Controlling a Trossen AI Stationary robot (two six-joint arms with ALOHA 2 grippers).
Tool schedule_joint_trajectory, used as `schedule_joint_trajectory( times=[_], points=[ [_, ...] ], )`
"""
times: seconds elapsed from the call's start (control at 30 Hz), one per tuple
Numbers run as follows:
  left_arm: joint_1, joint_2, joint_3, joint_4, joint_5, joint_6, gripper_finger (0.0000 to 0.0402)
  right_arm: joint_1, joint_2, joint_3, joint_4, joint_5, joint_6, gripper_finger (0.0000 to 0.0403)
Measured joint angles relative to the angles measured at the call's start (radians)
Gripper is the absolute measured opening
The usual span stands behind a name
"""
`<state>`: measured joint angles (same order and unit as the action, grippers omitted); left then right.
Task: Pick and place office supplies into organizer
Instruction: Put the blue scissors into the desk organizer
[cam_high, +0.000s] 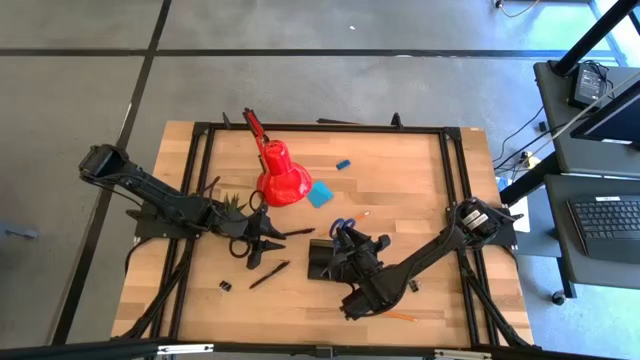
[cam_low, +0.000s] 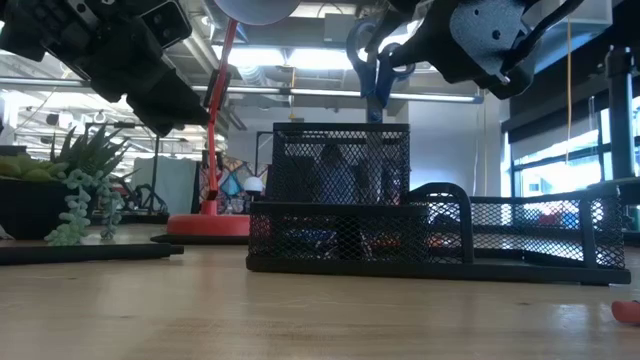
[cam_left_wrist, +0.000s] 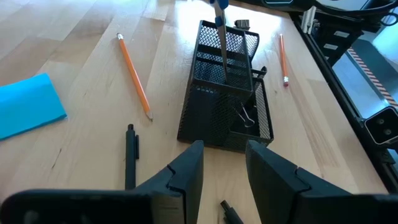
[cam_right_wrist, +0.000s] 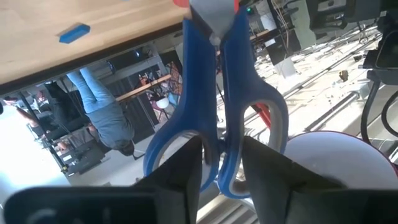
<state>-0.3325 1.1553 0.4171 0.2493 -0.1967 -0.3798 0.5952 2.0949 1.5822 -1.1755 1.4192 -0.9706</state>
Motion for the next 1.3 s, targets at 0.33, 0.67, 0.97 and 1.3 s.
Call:
schedule_joint_trajectory(
  times=[0.33, 0.67, 0.97, 1.3],
  points=[
    [0.0, 0.0, 0.0, 0.0, 0.0, 0.0, 0.0114, 0.0, 0.0, 0.0, 0.006, -0.002, 0.049, 0.0117],
    [0.0, 0.0, 0.0, 0.007, -0.027, 0.009, 0.0114, 0.0, 0.0, 0.0, 0.006, 0.0, 0.051, 0.0117],
    [0.001, 0.0, 0.0, 0.222, -0.079, 0.026, 0.0114, 0.0, 0.0, 0.0, 0.008, 0.001, 0.051, 0.0117],
    [0.065, 0.062, 0.0, 0.381, -0.026, 0.094, 0.0131, 0.0, 0.0, 0.0, 0.009, 0.002, 0.05, 0.0117]
  ],
)
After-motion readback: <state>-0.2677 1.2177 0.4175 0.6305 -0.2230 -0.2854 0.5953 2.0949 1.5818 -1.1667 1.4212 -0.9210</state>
